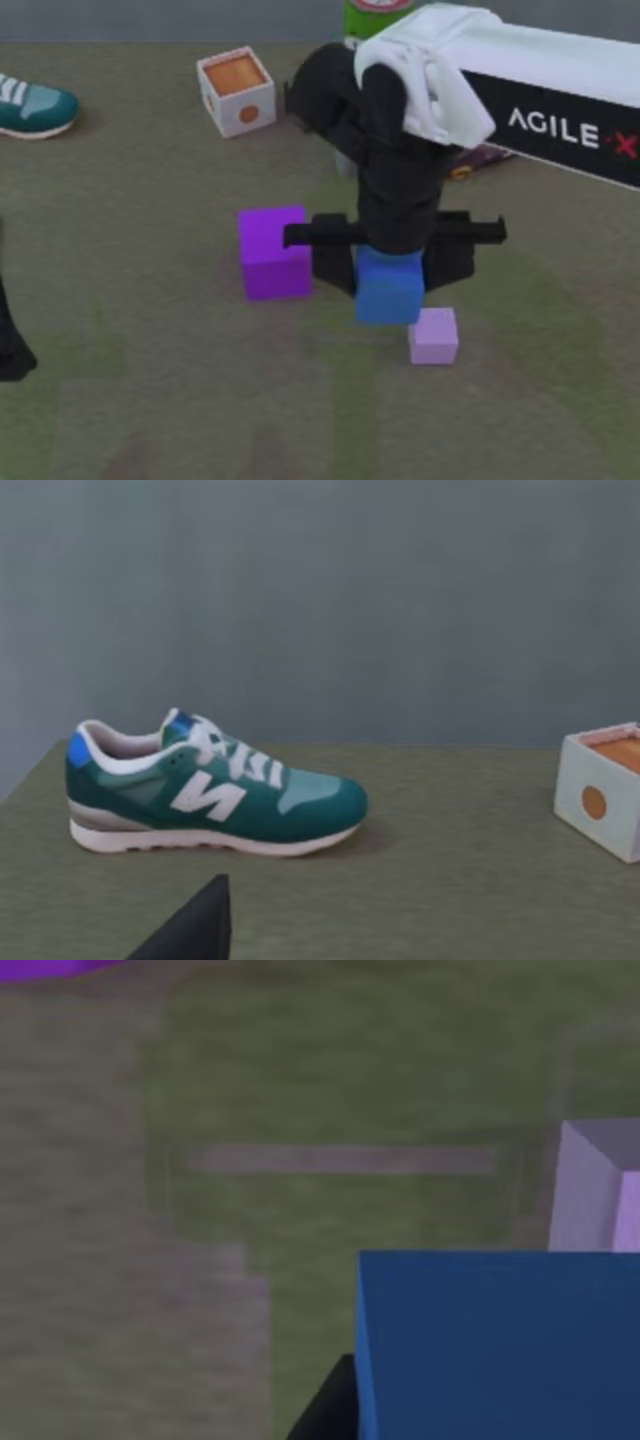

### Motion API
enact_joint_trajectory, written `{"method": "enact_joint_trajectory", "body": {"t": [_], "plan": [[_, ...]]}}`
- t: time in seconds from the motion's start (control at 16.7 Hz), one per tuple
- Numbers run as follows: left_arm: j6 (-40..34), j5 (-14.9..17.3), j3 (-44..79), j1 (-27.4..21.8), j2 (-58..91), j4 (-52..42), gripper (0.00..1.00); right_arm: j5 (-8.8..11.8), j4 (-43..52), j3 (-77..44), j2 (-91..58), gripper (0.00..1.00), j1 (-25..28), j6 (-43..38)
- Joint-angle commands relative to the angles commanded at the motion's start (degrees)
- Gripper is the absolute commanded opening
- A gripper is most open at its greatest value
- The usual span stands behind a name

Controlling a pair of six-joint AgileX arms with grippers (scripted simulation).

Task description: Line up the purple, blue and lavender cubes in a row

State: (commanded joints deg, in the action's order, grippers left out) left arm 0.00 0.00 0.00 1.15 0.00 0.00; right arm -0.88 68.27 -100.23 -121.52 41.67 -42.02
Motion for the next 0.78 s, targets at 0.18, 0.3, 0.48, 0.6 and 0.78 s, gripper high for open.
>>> {"method": "enact_joint_trajectory", "body": {"t": [0.18,0.3,0.48,0.6,0.78], "plan": [[0.0,0.0,0.0,0.0,0.0,0.0,1.00,-0.1,0.5,-1.3,-0.4,0.00,2.0,-2.4],[0.0,0.0,0.0,0.0,0.0,0.0,1.00,-0.1,0.5,-1.3,-0.4,0.00,2.0,-2.4],[0.0,0.0,0.0,0.0,0.0,0.0,1.00,0.0,-0.6,-0.5,-0.3,0.00,1.8,-2.5],[0.0,0.0,0.0,0.0,0.0,0.0,1.00,0.0,-3.3,1.4,-1.1,0.00,1.7,-2.6],[0.0,0.0,0.0,0.0,0.0,0.0,1.00,0.0,-8.7,5.5,-2.7,0.00,1.9,-2.7]]}}
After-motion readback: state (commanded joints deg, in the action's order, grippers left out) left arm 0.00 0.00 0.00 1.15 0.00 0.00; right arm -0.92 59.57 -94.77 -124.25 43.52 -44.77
